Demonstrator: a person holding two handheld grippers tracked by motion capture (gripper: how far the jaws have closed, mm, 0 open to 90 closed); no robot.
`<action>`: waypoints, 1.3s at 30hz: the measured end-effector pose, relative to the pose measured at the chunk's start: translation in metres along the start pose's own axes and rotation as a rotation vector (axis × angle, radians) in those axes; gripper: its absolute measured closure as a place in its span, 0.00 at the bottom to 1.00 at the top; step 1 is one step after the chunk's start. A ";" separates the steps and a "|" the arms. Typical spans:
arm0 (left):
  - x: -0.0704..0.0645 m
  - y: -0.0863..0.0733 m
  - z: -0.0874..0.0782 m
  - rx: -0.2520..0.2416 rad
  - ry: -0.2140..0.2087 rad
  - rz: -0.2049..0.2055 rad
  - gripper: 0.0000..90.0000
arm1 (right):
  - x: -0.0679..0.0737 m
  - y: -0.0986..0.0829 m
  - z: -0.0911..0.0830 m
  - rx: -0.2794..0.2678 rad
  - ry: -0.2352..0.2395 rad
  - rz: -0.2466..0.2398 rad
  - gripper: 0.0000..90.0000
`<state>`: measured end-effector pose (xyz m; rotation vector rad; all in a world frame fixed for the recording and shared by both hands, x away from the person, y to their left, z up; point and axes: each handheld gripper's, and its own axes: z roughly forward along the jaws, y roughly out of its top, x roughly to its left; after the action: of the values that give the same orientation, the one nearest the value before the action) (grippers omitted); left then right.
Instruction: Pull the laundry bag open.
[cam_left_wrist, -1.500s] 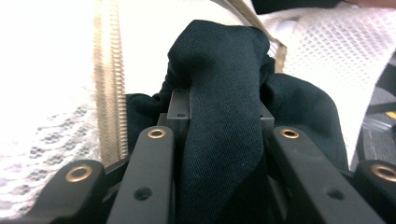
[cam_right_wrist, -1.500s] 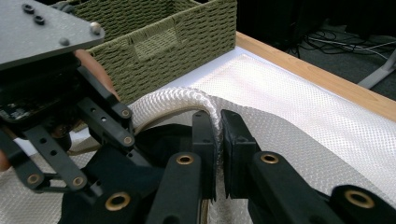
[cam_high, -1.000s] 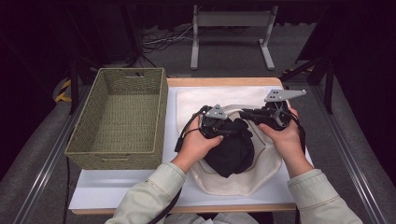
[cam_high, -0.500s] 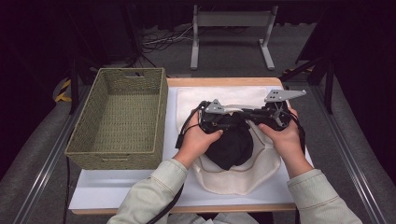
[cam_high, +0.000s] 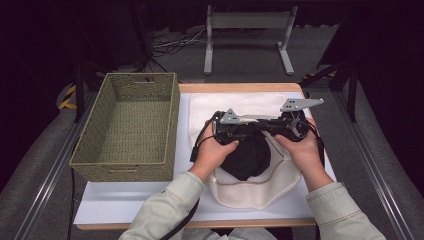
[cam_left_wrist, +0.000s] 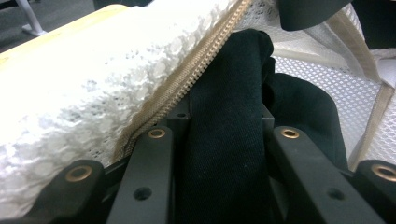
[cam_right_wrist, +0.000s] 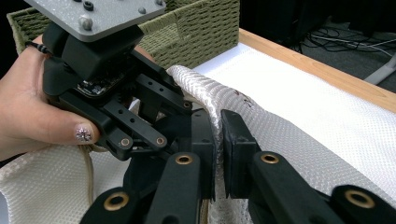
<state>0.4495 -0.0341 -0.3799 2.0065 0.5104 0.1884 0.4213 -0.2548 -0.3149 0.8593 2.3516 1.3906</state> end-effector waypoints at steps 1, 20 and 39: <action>0.000 -0.001 0.000 -0.002 0.000 0.001 0.79 | 0.000 0.000 0.000 0.000 -0.001 0.000 0.94; 0.009 -0.003 0.009 -0.048 0.068 0.001 0.79 | 0.001 -0.003 0.005 0.009 0.001 0.001 0.94; 0.002 -0.004 0.012 -0.032 -0.017 -0.015 0.47 | -0.001 -0.006 0.002 0.008 0.015 0.011 0.93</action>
<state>0.4540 -0.0416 -0.3894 1.9711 0.5083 0.1689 0.4209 -0.2558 -0.3209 0.8682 2.3683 1.3980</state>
